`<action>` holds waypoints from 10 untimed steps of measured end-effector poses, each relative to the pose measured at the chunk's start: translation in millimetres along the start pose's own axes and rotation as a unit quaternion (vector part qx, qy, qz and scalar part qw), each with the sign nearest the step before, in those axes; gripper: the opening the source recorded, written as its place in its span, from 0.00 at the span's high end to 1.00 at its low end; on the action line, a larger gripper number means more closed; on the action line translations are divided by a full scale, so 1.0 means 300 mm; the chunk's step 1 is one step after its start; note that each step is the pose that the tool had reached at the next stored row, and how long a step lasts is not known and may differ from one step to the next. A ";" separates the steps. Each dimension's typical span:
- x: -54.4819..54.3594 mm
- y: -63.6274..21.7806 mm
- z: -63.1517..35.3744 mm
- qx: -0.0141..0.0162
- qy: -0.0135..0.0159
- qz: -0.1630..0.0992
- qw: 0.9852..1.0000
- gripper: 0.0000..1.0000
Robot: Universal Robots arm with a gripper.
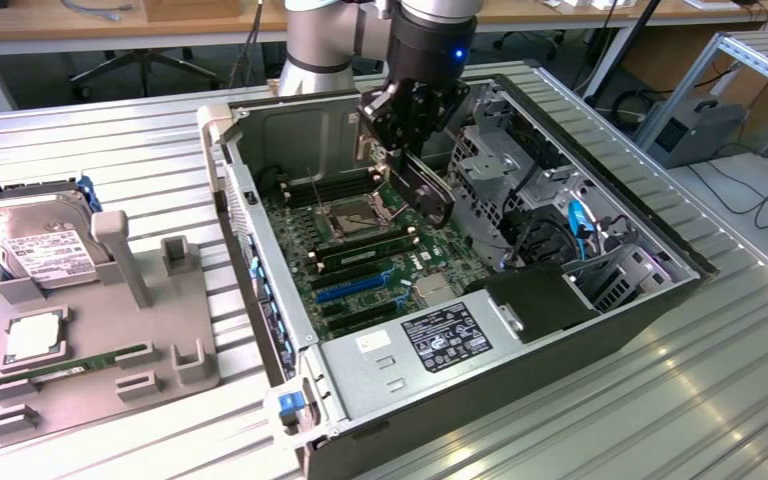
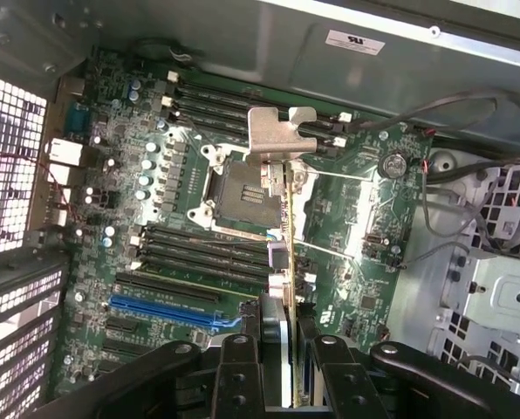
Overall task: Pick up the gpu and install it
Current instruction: 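Insert the gpu into the slot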
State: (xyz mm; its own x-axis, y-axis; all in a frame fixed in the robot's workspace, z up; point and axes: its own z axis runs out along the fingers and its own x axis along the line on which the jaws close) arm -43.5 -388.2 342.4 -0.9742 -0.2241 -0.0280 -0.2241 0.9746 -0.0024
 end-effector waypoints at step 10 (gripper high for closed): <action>0.000 0.000 0.000 -0.001 0.000 -0.022 1.000 0.73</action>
State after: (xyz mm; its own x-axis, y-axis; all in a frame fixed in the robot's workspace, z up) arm -43.5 -388.2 342.4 -0.9636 -0.2658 -0.0280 -0.2658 0.9640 -0.0024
